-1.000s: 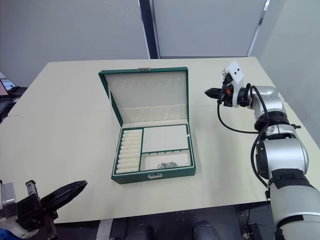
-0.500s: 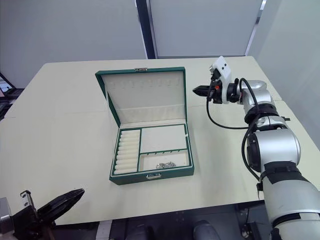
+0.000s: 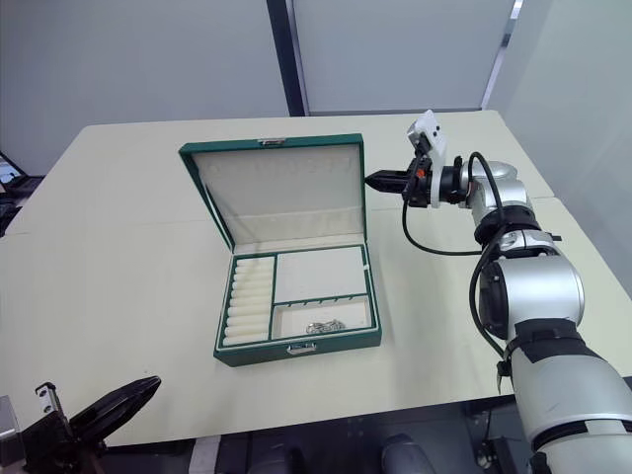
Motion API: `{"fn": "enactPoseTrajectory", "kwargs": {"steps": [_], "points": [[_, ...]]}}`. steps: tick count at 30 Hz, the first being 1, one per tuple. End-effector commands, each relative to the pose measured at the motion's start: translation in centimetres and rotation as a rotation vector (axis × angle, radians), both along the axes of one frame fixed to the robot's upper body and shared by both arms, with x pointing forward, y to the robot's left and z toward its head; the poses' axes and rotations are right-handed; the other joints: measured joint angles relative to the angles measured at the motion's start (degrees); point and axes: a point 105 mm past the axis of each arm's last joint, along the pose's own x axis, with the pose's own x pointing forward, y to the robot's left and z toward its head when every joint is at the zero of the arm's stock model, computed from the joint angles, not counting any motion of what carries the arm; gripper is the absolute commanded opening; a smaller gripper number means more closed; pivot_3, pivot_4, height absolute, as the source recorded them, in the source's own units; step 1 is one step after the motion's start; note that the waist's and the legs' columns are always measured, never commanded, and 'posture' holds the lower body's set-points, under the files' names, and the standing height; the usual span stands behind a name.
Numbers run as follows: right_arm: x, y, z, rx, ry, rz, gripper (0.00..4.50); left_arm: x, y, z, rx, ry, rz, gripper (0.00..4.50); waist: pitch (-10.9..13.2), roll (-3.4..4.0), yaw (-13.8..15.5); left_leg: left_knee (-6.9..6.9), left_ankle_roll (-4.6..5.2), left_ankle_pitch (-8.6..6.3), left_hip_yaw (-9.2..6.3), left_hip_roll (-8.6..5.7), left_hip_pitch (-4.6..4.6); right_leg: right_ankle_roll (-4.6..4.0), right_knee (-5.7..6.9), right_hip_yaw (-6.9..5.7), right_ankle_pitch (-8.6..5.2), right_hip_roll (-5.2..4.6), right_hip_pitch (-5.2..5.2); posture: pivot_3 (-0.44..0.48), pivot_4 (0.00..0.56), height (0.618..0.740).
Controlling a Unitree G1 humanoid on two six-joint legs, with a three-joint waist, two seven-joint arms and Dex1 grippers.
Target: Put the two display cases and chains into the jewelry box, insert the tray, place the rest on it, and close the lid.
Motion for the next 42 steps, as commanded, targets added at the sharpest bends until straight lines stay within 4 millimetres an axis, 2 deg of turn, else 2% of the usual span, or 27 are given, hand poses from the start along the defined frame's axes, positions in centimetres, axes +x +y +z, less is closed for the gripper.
{"fn": "enactPoseTrajectory", "kwargs": {"steps": [1, 5, 7, 11, 16, 21, 24, 25, 26, 29, 31, 37, 40, 41, 42], "points": [[-2.0, 0.6, 1.9, -0.016, -0.017, 0.185, 0.03, 0.0, 0.1, 0.3, 0.007, -0.009, -0.019, 0.00, 0.0, 0.02, -0.2, 0.00, 0.00, 0.00, 0.00, 0.00, 0.01, 0.00, 0.00, 0.01, 0.00, 0.00, -0.01, 0.000, 0.150, 0.740], [-2.9, 0.5, 0.6, -0.091, -0.014, 0.240, 0.03, 0.0, 0.3, 0.2, 0.009, -0.006, -0.022, 0.00, 0.0, 0.02, -0.5, 0.00, 0.00, 0.00, 0.00, 0.04, 0.02, -0.02, 0.02, 0.01, -0.01, 0.04, -0.01, 0.000, 0.150, 0.740], [-3.7, 0.0, 0.0, -0.127, -0.019, 0.271, 0.03, 0.0, 0.3, 0.2, 0.007, -0.007, -0.023, 0.00, 0.0, 0.02, -0.4, 0.00, 0.00, 0.00, -0.02, 0.03, 0.01, -0.02, 0.01, 0.01, -0.01, 0.03, 0.00, 0.000, 0.150, 0.740], [-4.7, -1.3, 0.1, -0.121, -0.013, 0.286, 0.03, 0.1, 0.4, 0.3, 0.004, -0.005, -0.032, 0.00, 0.0, 0.02, -0.1, 0.03, 0.01, -0.01, -0.03, 0.01, -0.02, -0.02, 0.01, 0.01, -0.01, 0.00, 0.01, 0.000, 0.150, 0.740], [-6.2, -2.6, -1.3, -0.170, 0.017, 0.315, 0.03, 0.5, 0.8, 0.4, 0.004, 0.006, -0.042, 0.00, 0.0, -0.01, 0.1, 0.03, 0.04, -0.02, -0.09, 0.00, 0.00, -0.01, -0.01, -0.03, -0.01, -0.01, 0.04, 0.000, 0.150, 0.740], [-6.1, -4.1, -0.7, -0.112, -0.007, 0.241, 0.03, 0.7, 0.7, 0.6, 0.004, 0.084, -0.089, 0.00, 0.0, 0.02, 0.1, 0.03, 0.21, -0.12, -0.13, 0.00, -0.01, -0.02, -0.01, -0.05, -0.01, 0.01, 0.06, 0.000, 0.150, 0.740], [-6.1, -5.9, -1.4, -0.110, -0.034, 0.131, 0.03, 2.3, 1.4, 2.5, -0.039, 0.035, -0.068, 0.00, 0.0, -0.02, 0.5, 0.02, 0.13, -0.08, -0.14, 0.00, -0.01, -0.02, -0.05, -0.06, -0.01, 0.01, 0.06, 0.000, 0.150, 0.740], [-6.1, -6.8, -1.7, -0.098, -0.025, 0.081, 0.03, 3.7, 2.4, 3.2, -0.051, 0.006, 0.003, 0.00, 0.0, -0.04, 0.9, 0.03, 0.08, -0.05, -0.22, 0.00, -0.03, -0.02, -0.07, -0.14, -0.01, 0.01, 0.07, 0.000, 0.150, 0.740], [-6.2, -7.5, -2.0, -0.086, -0.014, 0.038, 0.40, 5.0, 3.4, 3.9, -0.067, -0.018, 0.068, 0.00, 0.0, -0.03, 1.4, 0.04, 0.07, -0.04, -0.26, 0.00, -0.03, -0.02, -0.07, -0.17, -0.02, 0.01, 0.08, 0.000, 0.150, 0.740], [-7.0, -9.9, -3.8, -0.116, 0.030, -0.058, 1.08, 8.2, 6.3, 5.6, -0.070, -0.102, 0.235, 0.60, 0.0, -0.04, 2.2, 0.10, 0.12, -0.06, -0.44, -0.04, -0.02, -0.02, 0.02, -0.26, -0.01, 0.01, 0.10, 0.000, 0.150, 0.740], [-7.4, -11.3, -4.9, -0.132, 0.035, -0.130, 1.61, 9.8, 7.4, 5.7, -0.046, -0.101, 0.284, 1.20, 0.0, -0.06, 2.5, 0.13, 0.08, -0.04, -0.39, -0.07, -0.02, -0.02, 0.00, -0.22, -0.01, -0.01, 0.15, 0.000, 0.150, 0.740], [-8.2, -14.2, -6.4, -0.124, -0.040, -0.313, 3.31, 11.9, 9.1, 4.0, 0.081, 0.002, 0.312, 3.18, 0.0, -0.04, 1.9, 0.05, 0.00, 0.01, -0.18, -0.01, -0.02, -0.01, 0.02, -0.08, -0.01, 0.06, 0.02, 0.000, 0.150, 0.740], [-8.3, -15.5, -6.7, -0.081, -0.077, -0.404, 4.32, 12.4, 10.2, 3.9, 0.110, 0.018, 0.328, 4.16, 0.0, -0.04, 1.7, 0.04, -0.01, 0.01, -0.16, 0.00, -0.02, -0.01, 0.02, -0.06, -0.01, 0.08, 0.03, 0.000, 0.150, 0.740], [-8.4, -16.0, -6.8, -0.069, -0.085, -0.434, 4.50, 12.5, 10.4, 4.0, 0.119, 0.020, 0.329, 4.45, 0.0, -0.04, 1.8, 0.05, -0.01, 0.00, -0.16, 0.01, -0.02, -0.01, 0.02, -0.07, -0.01, 0.08, 0.04, 0.000, 0.150, 0.740], [-8.5, -16.7, -7.1, -0.069, -0.090, -0.465, 4.50, 12.7, 10.8, 4.0, 0.136, 0.022, 0.335, 4.49, 0.0, -0.04, 1.8, 0.06, -0.01, 0.00, -0.16, 0.00, -0.01, -0.01, 0.02, -0.07, -0.01, 0.07, 0.05, 0.000, 0.150, 0.740]]}}
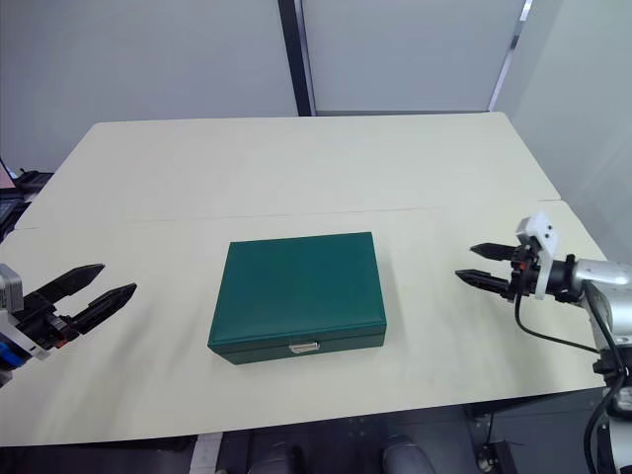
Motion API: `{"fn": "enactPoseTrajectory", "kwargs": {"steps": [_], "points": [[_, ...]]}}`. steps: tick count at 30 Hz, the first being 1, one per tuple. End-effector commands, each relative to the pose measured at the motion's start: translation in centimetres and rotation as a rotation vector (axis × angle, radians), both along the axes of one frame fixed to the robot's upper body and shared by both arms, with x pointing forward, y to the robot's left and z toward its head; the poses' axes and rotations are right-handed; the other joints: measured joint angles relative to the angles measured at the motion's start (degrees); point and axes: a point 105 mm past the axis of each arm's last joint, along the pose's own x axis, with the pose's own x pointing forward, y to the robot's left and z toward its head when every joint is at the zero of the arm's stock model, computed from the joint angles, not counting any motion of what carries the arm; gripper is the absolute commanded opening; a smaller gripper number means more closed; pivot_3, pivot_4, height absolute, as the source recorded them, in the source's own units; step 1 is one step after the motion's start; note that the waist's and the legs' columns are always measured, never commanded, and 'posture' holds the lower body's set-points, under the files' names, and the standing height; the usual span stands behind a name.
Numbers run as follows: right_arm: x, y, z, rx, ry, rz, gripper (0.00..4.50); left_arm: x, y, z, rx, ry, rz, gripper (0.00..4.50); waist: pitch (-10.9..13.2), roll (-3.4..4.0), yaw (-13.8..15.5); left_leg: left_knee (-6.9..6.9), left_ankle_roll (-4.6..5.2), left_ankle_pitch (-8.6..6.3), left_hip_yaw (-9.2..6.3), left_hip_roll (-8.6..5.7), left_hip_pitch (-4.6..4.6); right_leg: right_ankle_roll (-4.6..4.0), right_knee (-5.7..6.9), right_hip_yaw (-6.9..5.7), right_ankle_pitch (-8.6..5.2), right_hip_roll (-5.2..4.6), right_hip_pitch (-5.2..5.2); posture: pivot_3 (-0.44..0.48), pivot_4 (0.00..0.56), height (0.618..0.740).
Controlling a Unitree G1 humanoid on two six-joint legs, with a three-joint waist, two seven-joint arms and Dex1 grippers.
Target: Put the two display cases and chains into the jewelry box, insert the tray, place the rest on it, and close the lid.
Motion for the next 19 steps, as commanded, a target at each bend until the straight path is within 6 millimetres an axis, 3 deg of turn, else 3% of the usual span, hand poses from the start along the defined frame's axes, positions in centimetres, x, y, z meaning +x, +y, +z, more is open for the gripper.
{"fn": "enactPoseTrajectory", "kwargs": {"steps": [1, 7, 19], "points": [[-0.3, -1.7, 1.0, 0.009, -0.095, -0.085, 4.50, 0.3, 1.1, 1.0, 0.074, -0.014, 0.010, 4.49, 0.0, 0.00, 0.0, 0.00, 0.00, 0.00, 0.00, 0.00, 0.00, 0.00, 0.01, 0.00, 0.00, 0.00, 0.00, 0.000, 0.150, 0.740], [-1.4, -2.6, -1.0, 0.007, -0.052, -0.129, 4.50, 0.5, 1.8, 1.1, 0.084, -0.002, 0.009, 4.49, 0.0, 0.00, 0.1, 0.01, 0.00, 0.00, 0.01, 0.00, 0.01, 0.00, 0.03, -0.01, 0.00, -0.02, 0.02, 0.000, 0.150, 0.740], [-1.0, -2.2, -1.2, -0.012, -0.058, -0.124, 4.50, 0.2, 1.4, 0.6, 0.078, 0.042, -0.018, 4.49, 0.0, 0.00, 0.1, 0.03, 0.00, 0.00, 0.01, 0.00, 0.02, 0.00, 0.10, -0.01, 0.00, -0.01, 0.01, 0.000, 0.150, 0.740]]}}
